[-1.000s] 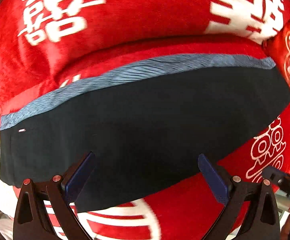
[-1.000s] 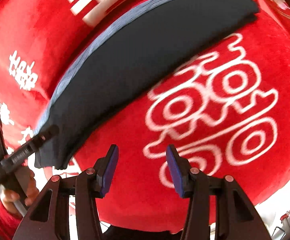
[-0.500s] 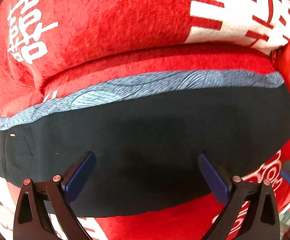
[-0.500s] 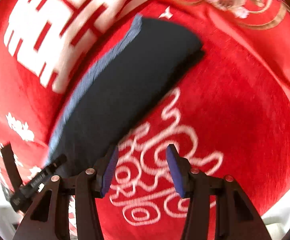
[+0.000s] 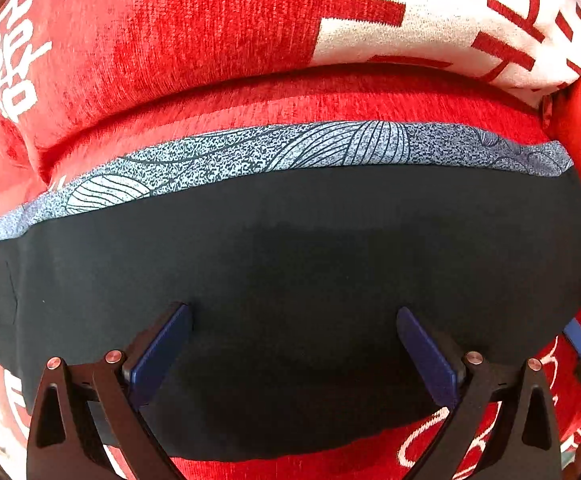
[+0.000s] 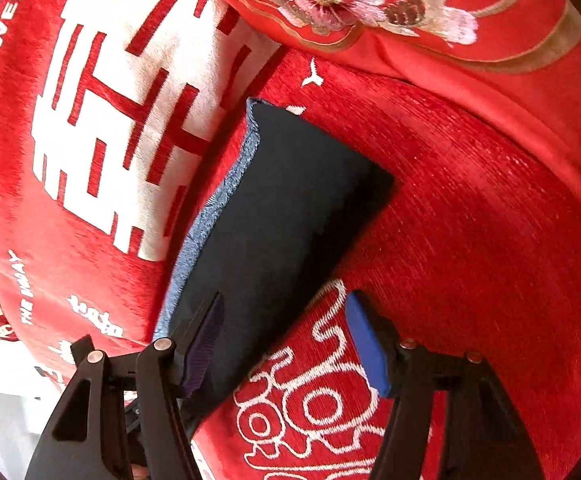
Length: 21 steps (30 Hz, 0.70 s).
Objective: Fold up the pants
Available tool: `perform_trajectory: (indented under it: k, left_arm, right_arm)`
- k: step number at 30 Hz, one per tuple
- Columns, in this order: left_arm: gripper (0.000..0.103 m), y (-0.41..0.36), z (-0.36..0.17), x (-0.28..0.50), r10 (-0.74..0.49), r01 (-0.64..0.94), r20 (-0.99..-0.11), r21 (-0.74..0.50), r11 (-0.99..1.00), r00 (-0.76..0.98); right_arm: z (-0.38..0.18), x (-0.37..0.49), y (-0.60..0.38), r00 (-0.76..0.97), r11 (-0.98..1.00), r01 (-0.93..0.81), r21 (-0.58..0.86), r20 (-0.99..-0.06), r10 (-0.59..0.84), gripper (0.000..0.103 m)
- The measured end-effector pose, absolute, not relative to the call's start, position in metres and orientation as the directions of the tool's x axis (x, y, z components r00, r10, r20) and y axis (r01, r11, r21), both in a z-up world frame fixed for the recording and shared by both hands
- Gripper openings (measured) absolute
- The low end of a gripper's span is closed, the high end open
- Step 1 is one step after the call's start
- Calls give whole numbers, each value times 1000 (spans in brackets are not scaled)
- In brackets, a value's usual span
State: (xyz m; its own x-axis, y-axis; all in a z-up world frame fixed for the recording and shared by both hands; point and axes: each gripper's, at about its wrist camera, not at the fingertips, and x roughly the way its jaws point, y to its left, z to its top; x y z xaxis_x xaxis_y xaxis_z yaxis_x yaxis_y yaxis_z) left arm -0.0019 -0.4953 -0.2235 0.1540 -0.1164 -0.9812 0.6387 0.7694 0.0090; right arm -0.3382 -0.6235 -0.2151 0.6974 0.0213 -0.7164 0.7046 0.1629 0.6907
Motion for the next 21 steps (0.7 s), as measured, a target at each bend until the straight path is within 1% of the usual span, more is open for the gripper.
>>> perform_trajectory:
  k: [4, 8, 12, 14, 15, 16, 17, 18, 19, 21]
  left_arm:
    - [103, -496, -224, -7, -116, 640, -979, 17, 769, 166]
    - [103, -491, -219, -19, -124, 639, -977, 15, 769, 172]
    - [103, -488, -225, -21, -127, 637, -976, 15, 771, 176]
    - [103, -490, -228, -15, -116, 640, -980, 15, 768, 163]
    - [103, -492, -228, -12, -106, 643, -983, 17, 765, 152]
    - [103, -496, -227, -8, -96, 648, -985, 22, 761, 145]
    - [101, -499, -223, -7, -92, 655, -986, 24, 755, 141]
    - [90, -502, -219, -5, -99, 660, -985, 18, 751, 140]
    - [83, -504, -213, -6, -118, 668, -984, -1, 744, 130]
    - [83, -508, -201, -8, -163, 682, -979, -37, 731, 122]
  right_arm:
    - [-223, -344, -629, 749, 124, 657, 744, -662, 3, 67]
    - [-229, -340, -637, 795, 99, 607, 789, -605, -49, 67]
    - [-231, -322, -644, 813, 109, 583, 805, -578, -73, 68]
    - [-233, -313, -649, 810, 91, 587, 804, -584, -63, 68]
    - [-234, -310, -651, 804, 78, 594, 801, -592, -52, 65]
    - [-235, -308, -654, 800, 62, 600, 798, -599, -39, 62]
    - [-238, -307, -657, 791, 34, 612, 790, -612, -15, 46]
    - [-242, -307, -659, 782, 12, 623, 782, -623, 4, 22]
    - [-246, -309, -660, 780, -14, 625, 780, -625, 20, 15]
    - [-249, -315, -661, 801, -47, 599, 799, -598, 42, 14]
